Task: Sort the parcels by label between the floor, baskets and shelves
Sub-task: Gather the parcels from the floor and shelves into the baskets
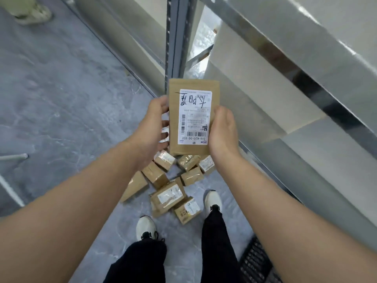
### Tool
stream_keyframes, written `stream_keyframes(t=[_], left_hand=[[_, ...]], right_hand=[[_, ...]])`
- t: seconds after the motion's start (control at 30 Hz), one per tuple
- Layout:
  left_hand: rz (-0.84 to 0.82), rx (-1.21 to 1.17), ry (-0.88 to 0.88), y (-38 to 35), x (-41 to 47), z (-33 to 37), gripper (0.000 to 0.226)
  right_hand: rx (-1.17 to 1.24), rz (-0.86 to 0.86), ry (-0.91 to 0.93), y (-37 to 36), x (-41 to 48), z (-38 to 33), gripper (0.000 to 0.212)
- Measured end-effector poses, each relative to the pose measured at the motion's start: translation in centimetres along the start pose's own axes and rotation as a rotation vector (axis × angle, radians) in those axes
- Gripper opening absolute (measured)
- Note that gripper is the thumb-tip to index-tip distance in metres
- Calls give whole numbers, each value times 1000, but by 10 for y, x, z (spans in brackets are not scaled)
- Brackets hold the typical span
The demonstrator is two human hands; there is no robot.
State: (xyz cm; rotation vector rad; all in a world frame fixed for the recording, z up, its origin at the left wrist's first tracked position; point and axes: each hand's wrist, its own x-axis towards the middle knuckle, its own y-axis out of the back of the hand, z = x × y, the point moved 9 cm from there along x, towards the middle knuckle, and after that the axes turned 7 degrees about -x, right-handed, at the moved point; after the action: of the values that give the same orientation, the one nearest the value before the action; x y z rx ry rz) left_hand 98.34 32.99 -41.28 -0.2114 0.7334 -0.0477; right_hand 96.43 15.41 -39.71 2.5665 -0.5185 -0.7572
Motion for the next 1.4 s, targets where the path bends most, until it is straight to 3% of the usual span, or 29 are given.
stream_keyframes(t=[0.4, 0.63, 1.1, 1.4], left_hand=[[-238, 115, -269, -67, -186, 167, 45], [-310, 198, -428, -126, -292, 216, 53], [-517, 291, -708, -260, -537, 247, 64], [-703, 340, -783, -319, -610, 256, 64]], right_hand=[[176, 204, 157, 139, -150, -155, 35], [251, 325, 297, 230, -226, -208, 35], [371, 608, 488, 436, -401, -239, 34], [379, 826, 491, 511, -471, -241, 35]])
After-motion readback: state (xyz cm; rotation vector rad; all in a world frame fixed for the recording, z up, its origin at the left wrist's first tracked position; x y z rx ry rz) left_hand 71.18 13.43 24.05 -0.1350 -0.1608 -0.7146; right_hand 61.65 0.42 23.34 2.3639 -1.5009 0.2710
